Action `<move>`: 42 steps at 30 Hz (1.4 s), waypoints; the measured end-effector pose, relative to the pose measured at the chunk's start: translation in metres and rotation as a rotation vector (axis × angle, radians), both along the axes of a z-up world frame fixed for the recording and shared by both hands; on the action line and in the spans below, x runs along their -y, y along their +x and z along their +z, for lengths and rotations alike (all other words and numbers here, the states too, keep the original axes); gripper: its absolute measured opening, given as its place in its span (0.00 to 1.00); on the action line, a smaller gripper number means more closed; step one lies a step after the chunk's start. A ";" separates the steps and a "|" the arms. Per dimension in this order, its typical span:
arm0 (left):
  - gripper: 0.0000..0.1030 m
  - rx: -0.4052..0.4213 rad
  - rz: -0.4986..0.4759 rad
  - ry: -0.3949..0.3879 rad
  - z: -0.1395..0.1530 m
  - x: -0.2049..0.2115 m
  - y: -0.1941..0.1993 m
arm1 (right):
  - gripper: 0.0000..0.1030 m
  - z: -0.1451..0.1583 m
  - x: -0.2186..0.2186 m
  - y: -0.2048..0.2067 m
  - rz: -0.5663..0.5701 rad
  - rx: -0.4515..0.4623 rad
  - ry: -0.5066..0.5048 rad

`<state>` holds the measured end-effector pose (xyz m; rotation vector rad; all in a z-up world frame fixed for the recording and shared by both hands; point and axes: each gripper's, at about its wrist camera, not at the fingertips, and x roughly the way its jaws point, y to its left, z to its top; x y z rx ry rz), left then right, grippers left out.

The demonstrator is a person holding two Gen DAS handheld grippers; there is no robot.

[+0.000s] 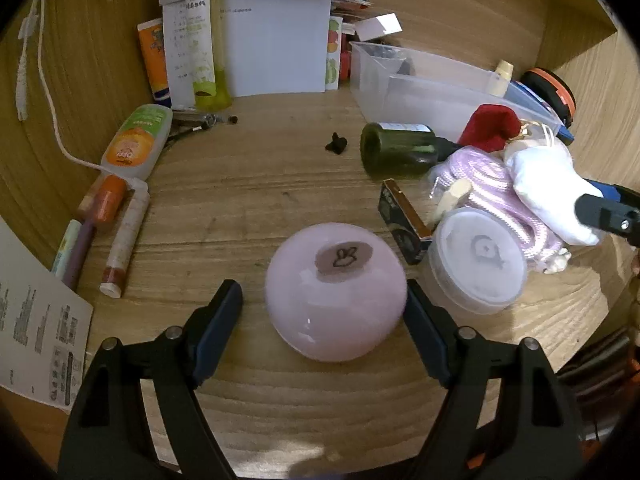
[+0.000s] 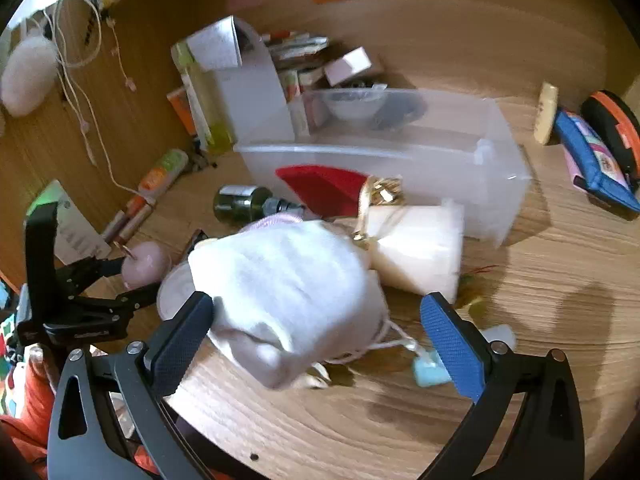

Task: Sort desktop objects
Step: 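Carry the pink ball in the left tool while the right tool carries the white cloth toward the clear box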

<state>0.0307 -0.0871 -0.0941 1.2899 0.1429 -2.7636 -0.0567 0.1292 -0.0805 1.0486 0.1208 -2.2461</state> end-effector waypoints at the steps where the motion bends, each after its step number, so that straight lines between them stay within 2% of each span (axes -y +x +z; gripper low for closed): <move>1: 0.78 -0.003 0.000 0.002 0.000 0.001 0.000 | 1.00 -0.003 0.005 -0.001 0.000 0.004 0.011; 3: 0.77 -0.013 -0.004 0.008 -0.001 0.001 -0.002 | 0.99 -0.007 0.010 -0.005 0.002 0.015 0.011; 7: 0.63 -0.031 -0.009 -0.013 -0.001 -0.003 -0.002 | 0.97 -0.016 0.021 -0.011 0.034 0.050 0.023; 8: 0.61 -0.035 -0.009 -0.022 -0.001 -0.005 -0.002 | 0.92 -0.018 0.023 -0.011 0.041 0.057 0.027; 9: 0.61 -0.038 -0.004 -0.033 -0.001 -0.006 -0.003 | 0.83 -0.021 0.026 -0.009 0.057 0.064 0.032; 13: 0.61 -0.049 0.003 -0.052 -0.001 -0.008 -0.001 | 0.64 -0.020 0.027 -0.005 0.078 0.073 0.020; 15: 0.61 -0.052 0.007 -0.062 0.000 -0.008 -0.001 | 0.49 -0.015 0.024 -0.004 0.075 0.070 0.010; 18: 0.61 -0.063 0.018 -0.063 0.004 -0.007 0.001 | 0.41 -0.006 0.020 -0.002 0.069 0.043 0.008; 22: 0.61 -0.092 0.036 -0.065 0.016 -0.006 0.005 | 0.38 0.008 0.015 0.006 0.068 -0.002 0.011; 29: 0.61 -0.151 0.052 -0.061 0.044 -0.007 0.009 | 0.37 0.042 -0.015 0.012 0.035 -0.075 -0.055; 42: 0.61 -0.220 0.014 -0.053 0.096 -0.025 -0.015 | 0.37 0.070 -0.074 -0.009 -0.068 -0.139 -0.107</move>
